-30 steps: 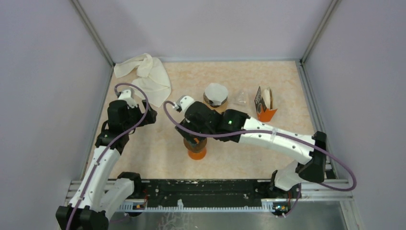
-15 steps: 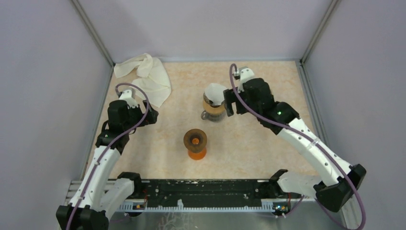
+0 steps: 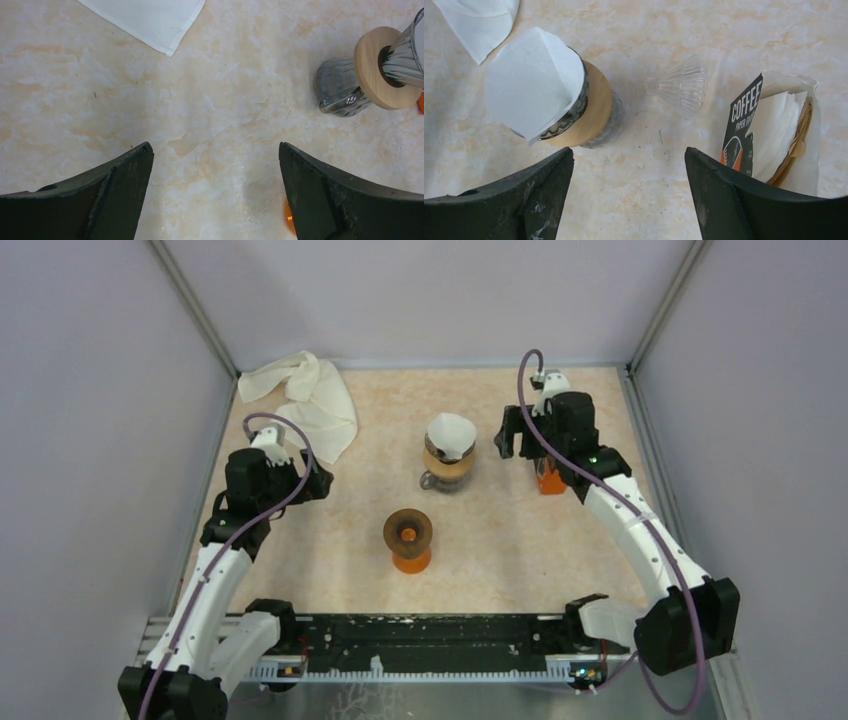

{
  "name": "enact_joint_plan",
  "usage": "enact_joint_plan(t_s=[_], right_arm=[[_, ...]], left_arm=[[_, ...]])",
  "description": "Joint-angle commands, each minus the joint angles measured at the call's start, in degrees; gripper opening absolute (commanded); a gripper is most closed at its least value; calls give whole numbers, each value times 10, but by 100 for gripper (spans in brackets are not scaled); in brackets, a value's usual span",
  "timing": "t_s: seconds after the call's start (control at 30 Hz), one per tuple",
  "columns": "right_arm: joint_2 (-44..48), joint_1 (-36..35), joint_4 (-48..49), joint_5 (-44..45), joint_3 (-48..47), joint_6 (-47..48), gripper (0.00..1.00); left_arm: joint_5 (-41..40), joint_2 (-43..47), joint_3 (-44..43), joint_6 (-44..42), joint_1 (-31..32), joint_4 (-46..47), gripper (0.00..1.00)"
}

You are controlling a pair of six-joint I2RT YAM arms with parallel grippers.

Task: Place the coffee filter in the dripper
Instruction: Pick up the coffee dripper from the center of the board.

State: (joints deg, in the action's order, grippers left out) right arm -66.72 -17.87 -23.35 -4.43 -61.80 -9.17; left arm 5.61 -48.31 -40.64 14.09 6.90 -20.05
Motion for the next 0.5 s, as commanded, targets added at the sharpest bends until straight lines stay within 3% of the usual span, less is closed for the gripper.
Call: enact_joint_plan(t_s=[0.0, 0.2, 0.47], right_arm=[[-31, 47, 106, -56, 16, -18, 81], [-113, 97, 173, -108, 17, -31, 77], [-233, 114, 220, -123, -15, -32, 69]], left_arm=[[15, 0, 4, -6, -5, 19, 99], [23, -1, 4, -6, -6, 21, 99], [33, -10, 4, -7, -7, 21, 99]])
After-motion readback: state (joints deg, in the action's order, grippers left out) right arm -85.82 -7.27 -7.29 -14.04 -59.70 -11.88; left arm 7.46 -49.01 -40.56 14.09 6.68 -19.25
